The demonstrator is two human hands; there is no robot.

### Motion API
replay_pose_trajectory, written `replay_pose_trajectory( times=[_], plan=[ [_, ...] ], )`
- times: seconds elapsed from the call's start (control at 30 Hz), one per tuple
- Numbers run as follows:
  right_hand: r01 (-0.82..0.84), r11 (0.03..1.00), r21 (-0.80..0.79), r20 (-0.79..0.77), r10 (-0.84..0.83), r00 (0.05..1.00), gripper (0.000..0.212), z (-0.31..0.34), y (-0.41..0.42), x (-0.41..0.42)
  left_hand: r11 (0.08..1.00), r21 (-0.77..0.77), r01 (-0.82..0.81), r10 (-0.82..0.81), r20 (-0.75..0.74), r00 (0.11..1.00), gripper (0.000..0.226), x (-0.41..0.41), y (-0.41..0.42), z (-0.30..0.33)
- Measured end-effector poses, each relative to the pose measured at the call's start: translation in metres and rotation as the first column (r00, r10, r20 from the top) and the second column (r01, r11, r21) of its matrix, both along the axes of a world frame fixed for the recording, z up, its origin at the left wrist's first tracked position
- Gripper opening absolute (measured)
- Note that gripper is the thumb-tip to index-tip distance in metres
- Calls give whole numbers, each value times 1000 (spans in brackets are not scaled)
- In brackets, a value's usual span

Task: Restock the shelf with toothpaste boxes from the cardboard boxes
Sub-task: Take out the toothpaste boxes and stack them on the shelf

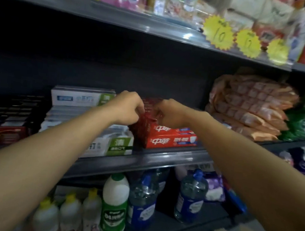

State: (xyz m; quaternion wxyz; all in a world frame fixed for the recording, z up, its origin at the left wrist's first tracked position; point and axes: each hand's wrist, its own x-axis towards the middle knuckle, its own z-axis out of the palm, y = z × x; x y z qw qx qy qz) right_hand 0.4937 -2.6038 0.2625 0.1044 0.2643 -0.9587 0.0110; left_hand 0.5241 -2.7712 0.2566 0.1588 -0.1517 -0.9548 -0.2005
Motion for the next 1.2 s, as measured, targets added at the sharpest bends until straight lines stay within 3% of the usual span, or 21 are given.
replay_pose_trajectory(
  times=[0.3, 0.47, 0.57, 0.83, 1.03, 1.2],
  plan=[
    [159, 987, -28, 35, -158, 987, 27, -26, 119, -9, 979, 95, -181, 163, 170, 972, 35, -20, 69, -41],
    [232, 968, -94, 141, -218, 966, 54, -48, 148, -24, 916, 263, -304, 201, 357, 912, 94, -32, 76, -56],
    [292, 941, -168, 186, -261, 947, 76, -63, 152, -43, 892, 282, -352, 226, 396, 890, 104, -41, 73, -63],
    [275, 932, -238, 213, -226, 951, 86, -75, 146, -79, 884, 283, -373, 256, 377, 890, 54, -48, 75, -69],
    [189, 944, -270, 235, -126, 964, 86, -69, 156, -88, 879, 231, -418, 314, 381, 870, 53, -48, 76, -65],
    [160, 919, -361, 277, -58, 959, 82, -64, 156, -91, 856, 304, -418, 273, 421, 865, 56, -50, 79, -59]
  ],
)
